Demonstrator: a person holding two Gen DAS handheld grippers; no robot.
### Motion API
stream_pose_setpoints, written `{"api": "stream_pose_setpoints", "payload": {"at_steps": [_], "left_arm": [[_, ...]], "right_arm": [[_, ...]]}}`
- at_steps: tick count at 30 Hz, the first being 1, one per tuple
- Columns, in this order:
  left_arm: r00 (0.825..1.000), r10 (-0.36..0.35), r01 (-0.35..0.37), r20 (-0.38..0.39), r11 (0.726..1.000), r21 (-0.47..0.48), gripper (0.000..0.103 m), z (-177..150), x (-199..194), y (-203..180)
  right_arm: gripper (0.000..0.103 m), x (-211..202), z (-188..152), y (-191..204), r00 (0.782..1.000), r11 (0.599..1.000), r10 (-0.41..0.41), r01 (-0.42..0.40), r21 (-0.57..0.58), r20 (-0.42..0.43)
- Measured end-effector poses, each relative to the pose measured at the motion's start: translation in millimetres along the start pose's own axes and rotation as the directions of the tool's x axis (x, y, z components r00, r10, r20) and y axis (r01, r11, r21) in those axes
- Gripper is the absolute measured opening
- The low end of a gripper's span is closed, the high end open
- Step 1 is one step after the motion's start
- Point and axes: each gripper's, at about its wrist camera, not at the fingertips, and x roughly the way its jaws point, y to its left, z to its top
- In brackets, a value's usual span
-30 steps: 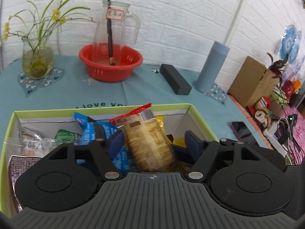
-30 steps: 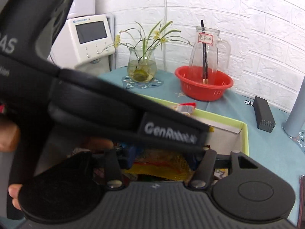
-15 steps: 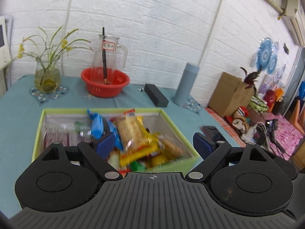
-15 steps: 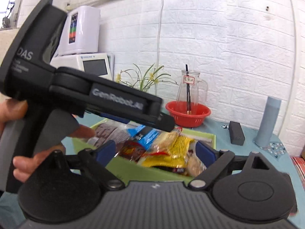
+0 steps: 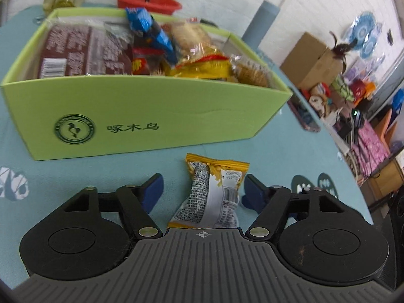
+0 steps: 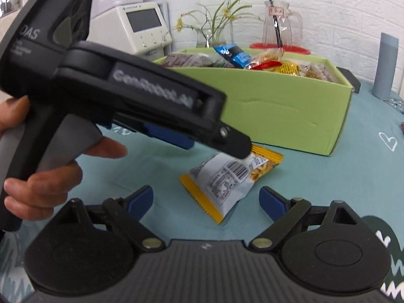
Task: Organize snacks
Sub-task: 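Reach the left gripper to the yellow-white packet and grasp it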
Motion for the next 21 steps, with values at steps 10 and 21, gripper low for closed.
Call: {"api": "stream_pose_setpoints", "payload": {"at_steps": [10,21], "left_arm": [[0.997,-0.077,0.078,-0.022,0.995,0.055,0.045,-48.7,-35.2,-5.5],[0.994,0.042,-0.039,0.101,0.999,-0.028,0.074,-123.5,-91.3,-22.4]], "right_arm": [[0.092,-13.2,-5.4,17.9,0.989,0.988,0.147,-0.148,-0.037,-0.019],[0.092,-81.8,-63.8,67.5,0.993,0.999,-0.016,0.011,0.046,0.115]]}}
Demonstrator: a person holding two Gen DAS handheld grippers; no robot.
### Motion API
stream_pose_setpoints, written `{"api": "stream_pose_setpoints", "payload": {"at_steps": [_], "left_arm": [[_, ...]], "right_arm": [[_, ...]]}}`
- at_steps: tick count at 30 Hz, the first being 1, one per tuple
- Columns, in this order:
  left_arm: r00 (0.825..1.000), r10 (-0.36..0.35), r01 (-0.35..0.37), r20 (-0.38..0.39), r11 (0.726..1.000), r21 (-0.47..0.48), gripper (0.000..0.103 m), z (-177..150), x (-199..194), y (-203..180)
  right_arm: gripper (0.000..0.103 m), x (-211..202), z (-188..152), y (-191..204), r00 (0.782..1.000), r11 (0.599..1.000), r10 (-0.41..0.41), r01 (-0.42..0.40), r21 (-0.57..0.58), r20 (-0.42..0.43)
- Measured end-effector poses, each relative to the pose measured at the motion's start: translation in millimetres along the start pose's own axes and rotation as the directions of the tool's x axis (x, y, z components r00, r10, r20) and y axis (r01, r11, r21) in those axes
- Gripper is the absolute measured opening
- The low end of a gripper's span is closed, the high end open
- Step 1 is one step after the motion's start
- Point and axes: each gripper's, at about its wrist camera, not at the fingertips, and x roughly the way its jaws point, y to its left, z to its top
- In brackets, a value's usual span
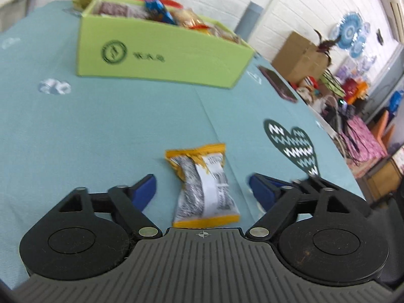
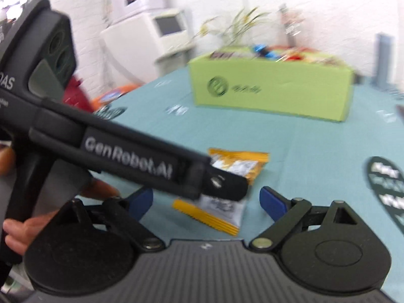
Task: Organize snacks
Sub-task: 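Reach the left gripper to the yellow-white packet and grasp it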
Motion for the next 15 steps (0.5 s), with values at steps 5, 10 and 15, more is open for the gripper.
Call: {"api": "stream_pose_setpoints", "payload": {"at_steps": [5,10,15], "left_arm": [[0.999,0.027,-0.027,-0.025,1.0,0.015,0.064,9.3,11.4,1.2],[0.999,0.002,0.0,-0.05,0.999,0.041,0.033,10.3,20.9,5.9],[0.995,-0.09,0.092,-0.05,0.995,0.041,0.01,16.8,14.7,5.8]], "right_arm": [[0.089,11.0,2.2,4.0,0.999,0.999,-0.032,0.032,-0.014,-0.002],[0.077,26.2,4.9,-0.7,0.998,0.998,-0.048,0.047,-0.035,-0.039],[0.06,15.9,12.7,-2.0,0.999,0.999,-0.04,0.039,-0.033,-0.026]]}}
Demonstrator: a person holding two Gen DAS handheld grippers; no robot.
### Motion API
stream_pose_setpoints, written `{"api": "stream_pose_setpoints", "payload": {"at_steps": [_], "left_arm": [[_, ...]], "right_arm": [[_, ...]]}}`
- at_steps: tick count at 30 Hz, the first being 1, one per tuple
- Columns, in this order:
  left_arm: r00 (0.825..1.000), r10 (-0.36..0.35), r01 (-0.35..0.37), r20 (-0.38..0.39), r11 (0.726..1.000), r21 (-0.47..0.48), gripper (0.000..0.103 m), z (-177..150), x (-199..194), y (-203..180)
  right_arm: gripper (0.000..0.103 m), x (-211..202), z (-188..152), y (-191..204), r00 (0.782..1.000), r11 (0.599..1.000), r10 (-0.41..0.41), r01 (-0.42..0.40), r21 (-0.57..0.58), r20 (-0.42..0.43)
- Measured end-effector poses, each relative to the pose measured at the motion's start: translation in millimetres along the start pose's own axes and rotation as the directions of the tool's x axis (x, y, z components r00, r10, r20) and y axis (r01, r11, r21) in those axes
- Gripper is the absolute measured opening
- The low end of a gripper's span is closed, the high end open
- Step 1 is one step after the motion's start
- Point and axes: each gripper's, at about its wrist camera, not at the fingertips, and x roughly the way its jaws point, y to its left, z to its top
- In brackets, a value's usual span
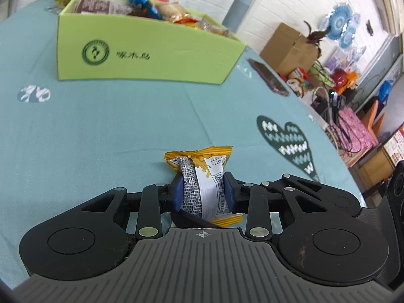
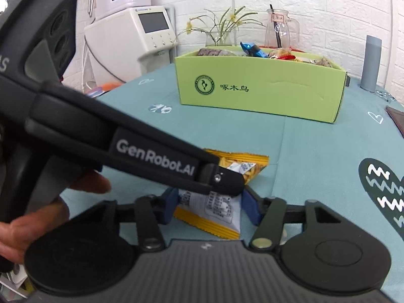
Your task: Organize snacks
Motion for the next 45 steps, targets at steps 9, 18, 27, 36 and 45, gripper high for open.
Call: {"api": "stream_pose_setpoints", "payload": {"at_steps": [9,18,27,36,45], "left_arm": [[0.985,0.023,-0.037,0.171,0.996,0.083,0.008,118.1,-11.4,-22.4],[0.992,0.044,-0.055,0.118,0.995,0.086,0.008,245.1,78.4,-12.4],[0.999,0.027,-0.03,0.046,0.998,0.06,0.022,251.1,150.0,10.2],[0.954,0.018,-0.051,0.298,0.993,0.103,0.078,227.1,62.7,-10.1],[0.917,0.173,-0.2,0.36,0.979,0.038,0.091,100.3,-24.9,-29.1]], "right_arm": [[0.065,15.6,98.2,-29.8,0.984,0.987,-0.038,0.065,-0.15,0.176],[0.069,99.0,185.2,-112.8,0.978,0.978,-0.112,0.14,-0.154,0.174],[0.084,152.3,187.3,-178.3,0.998,1.0,-0.015,0.016,-0.023,0.053],[0.092,84.5,167.5,-160.8,0.981,0.996,-0.048,0.061,-0.065,0.189],[0.093,6.8,76.4,-127.5,0.977,0.985,-0.163,0.153,0.08,0.14]]}}
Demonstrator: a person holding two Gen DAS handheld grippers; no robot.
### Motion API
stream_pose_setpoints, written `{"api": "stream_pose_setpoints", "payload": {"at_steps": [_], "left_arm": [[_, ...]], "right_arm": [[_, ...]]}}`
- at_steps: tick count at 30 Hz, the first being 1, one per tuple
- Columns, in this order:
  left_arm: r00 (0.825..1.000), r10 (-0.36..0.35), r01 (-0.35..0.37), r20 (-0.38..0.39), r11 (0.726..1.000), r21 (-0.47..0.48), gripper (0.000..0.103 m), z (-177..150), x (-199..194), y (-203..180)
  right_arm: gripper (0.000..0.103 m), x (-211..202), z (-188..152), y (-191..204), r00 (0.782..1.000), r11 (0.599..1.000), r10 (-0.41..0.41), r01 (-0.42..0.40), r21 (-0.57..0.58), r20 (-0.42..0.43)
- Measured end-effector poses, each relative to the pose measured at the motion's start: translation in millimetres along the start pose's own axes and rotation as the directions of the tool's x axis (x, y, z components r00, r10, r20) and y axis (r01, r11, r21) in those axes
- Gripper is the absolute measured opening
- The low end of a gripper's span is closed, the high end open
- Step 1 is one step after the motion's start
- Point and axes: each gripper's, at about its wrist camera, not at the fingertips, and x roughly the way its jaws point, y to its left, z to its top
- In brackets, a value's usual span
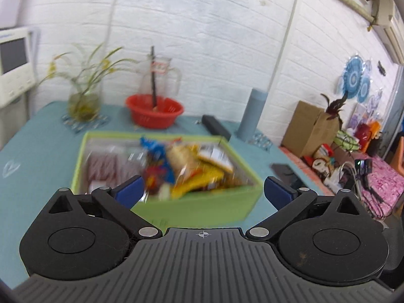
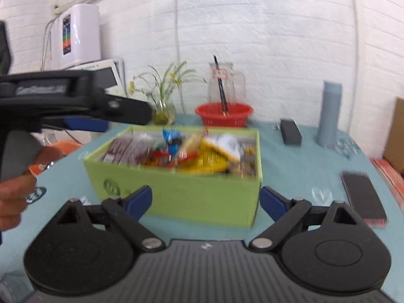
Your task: Organize snacks
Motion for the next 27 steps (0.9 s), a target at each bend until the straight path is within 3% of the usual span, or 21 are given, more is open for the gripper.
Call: {"api": "stream_pose_setpoints", "payload": {"at_steps": [4,7,16,18,20,23,25,27], "left_arm": [[0.995,0.099,-0.099,0.0,0.995,-0.03,0.092,-59.5,-52.9,-1.2],[0.992,0.122,-0.121,0.014,0.992,-0.043,0.092,-99.3,-89.1,-5.5],[0.997,0.064,-0.064,0.042,0.998,-0.007,0.092,-171.1,-166.5,-37.8],[0.995,0.076,-0.078,0.059,0.997,0.023,0.092,-180.7,-181.7,-46.8],[0.995,0.063,-0.067,0.076,0.996,0.051,0.092,-190.9,-196.9,-53.3],[0.996,0.055,-0.06,0.07,0.996,0.063,0.092,-201.8,-212.5,-59.3],[0.995,0.052,-0.058,0.084,0.995,0.081,0.092,-206.8,-220.0,-61.6],[0.994,0.061,-0.07,0.086,0.993,0.097,0.092,-206.7,-218.9,-64.7]], "right_arm": [[0.093,-37.8,-44.1,13.7,0.998,0.995,-0.064,0.065,0.07,-0.026],[0.093,-71.3,-78.3,28.2,0.991,0.987,-0.136,0.135,0.09,0.004],[0.093,-179.4,-155.6,69.8,0.957,0.956,-0.272,0.257,0.145,0.101],[0.092,-200.5,-180.2,73.6,0.943,0.929,-0.321,0.297,0.22,0.086],[0.092,-216.0,-199.0,73.4,0.945,0.923,-0.32,0.296,0.248,0.064],[0.092,-234.2,-193.2,71.6,0.939,0.915,-0.332,0.297,0.273,0.093],[0.092,-248.0,-188.6,72.0,0.934,0.921,-0.319,0.265,0.287,0.161],[0.092,-251.0,-184.8,75.0,0.931,0.925,-0.326,0.279,0.258,0.163]]}}
